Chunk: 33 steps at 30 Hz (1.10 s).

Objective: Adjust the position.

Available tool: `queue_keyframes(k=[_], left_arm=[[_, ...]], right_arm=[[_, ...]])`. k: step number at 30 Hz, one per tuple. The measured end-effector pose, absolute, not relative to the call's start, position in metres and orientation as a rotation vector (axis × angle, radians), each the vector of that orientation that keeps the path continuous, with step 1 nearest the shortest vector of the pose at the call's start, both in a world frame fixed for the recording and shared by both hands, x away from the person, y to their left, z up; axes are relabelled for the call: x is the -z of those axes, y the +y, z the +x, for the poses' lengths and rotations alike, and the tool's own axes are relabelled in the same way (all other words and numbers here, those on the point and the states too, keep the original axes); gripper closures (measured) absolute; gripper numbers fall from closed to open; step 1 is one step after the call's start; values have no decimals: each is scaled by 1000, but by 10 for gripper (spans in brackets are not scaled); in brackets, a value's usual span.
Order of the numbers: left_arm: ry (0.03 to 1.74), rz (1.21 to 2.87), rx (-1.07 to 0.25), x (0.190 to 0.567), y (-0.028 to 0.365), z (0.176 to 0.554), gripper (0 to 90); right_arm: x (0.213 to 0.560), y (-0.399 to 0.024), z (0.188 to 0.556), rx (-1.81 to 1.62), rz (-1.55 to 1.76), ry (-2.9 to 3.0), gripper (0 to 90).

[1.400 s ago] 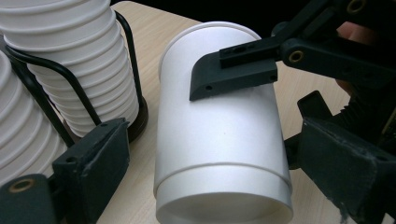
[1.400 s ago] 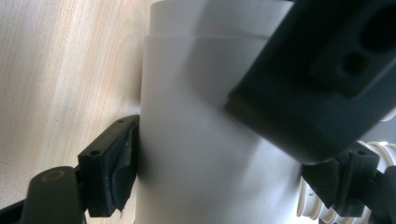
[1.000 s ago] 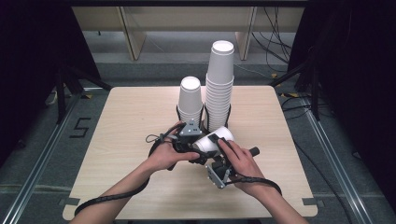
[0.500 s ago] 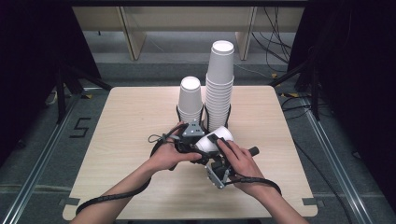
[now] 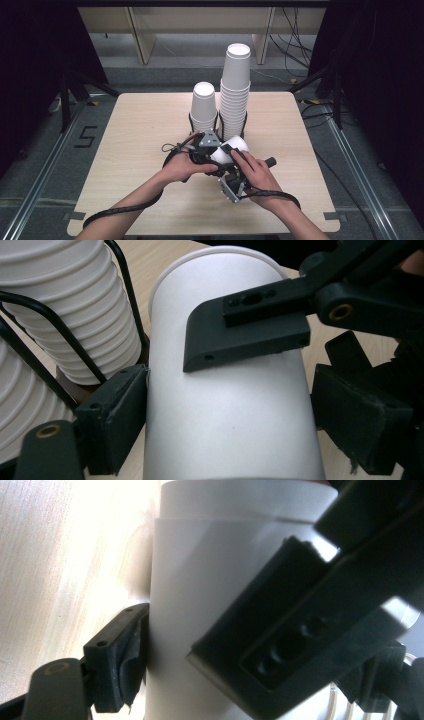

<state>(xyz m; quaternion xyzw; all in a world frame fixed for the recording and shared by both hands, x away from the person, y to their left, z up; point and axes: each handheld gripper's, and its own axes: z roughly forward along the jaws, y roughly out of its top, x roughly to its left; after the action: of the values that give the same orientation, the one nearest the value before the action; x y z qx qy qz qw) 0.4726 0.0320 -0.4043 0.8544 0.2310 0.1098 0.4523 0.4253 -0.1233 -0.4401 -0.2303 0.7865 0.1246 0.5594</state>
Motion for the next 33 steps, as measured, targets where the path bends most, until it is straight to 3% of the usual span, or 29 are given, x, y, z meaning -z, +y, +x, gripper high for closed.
queue_keyframes(k=[33], left_arm=[[542,2144,-290,407,34,472,206]], right_arm=[[443,-122,422,-269,-514,1887,166]])
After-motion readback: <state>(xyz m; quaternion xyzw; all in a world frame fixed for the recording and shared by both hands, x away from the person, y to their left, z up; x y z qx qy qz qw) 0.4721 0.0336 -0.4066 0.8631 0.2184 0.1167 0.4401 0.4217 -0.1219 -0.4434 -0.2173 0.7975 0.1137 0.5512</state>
